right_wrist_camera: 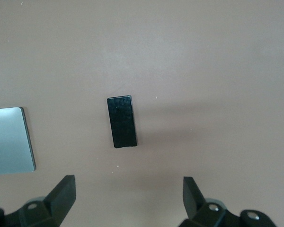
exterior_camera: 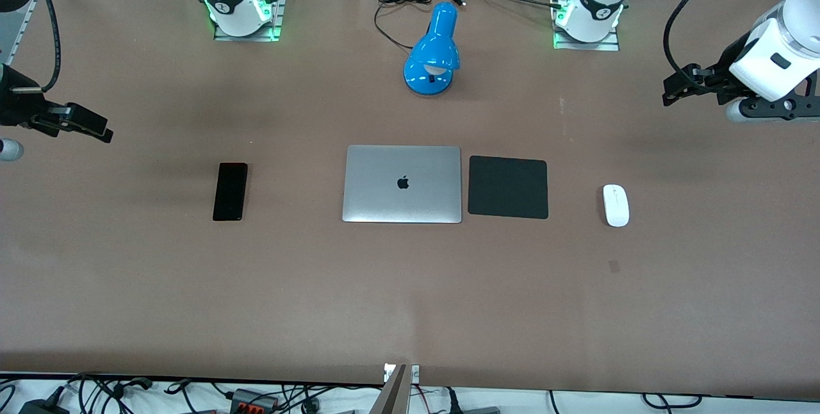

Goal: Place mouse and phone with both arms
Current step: 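Move the right gripper down over the black phone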

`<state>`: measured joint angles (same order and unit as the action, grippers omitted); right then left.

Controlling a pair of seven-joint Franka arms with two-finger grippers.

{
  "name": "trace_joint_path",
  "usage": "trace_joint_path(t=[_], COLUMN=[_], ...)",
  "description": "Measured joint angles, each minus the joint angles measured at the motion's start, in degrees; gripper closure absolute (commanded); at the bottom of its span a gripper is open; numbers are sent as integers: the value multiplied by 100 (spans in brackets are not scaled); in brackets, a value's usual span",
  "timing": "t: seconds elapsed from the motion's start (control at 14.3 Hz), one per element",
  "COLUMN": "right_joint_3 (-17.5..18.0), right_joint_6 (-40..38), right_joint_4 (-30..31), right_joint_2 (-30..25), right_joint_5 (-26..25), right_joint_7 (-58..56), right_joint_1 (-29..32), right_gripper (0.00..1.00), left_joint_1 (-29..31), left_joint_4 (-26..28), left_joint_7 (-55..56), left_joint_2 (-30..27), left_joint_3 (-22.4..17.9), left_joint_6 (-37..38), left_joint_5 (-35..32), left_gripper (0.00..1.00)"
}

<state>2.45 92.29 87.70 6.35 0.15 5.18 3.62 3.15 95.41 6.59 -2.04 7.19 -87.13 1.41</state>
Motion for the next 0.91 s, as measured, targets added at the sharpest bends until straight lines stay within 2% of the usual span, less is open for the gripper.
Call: trace_joint_path(t=[0.56, 0.91], right_joint_3=[-6, -36], right_joint_6=[-48, 46], right_joint_4=[-7, 6], right_joint_2=[42, 480], right_joint_5=[29, 352], right_joint_7=[10, 2], right_joint_1=[10, 139], right_gripper=[0, 0], left_joint_1=[0, 0], left_joint_4=[-2, -4], left_joint_7=[0, 0], left_joint_2=[10, 17], left_joint_3=[2, 8], left_joint_6=[13, 13], left_joint_5=[0, 0], left_gripper=[0, 0])
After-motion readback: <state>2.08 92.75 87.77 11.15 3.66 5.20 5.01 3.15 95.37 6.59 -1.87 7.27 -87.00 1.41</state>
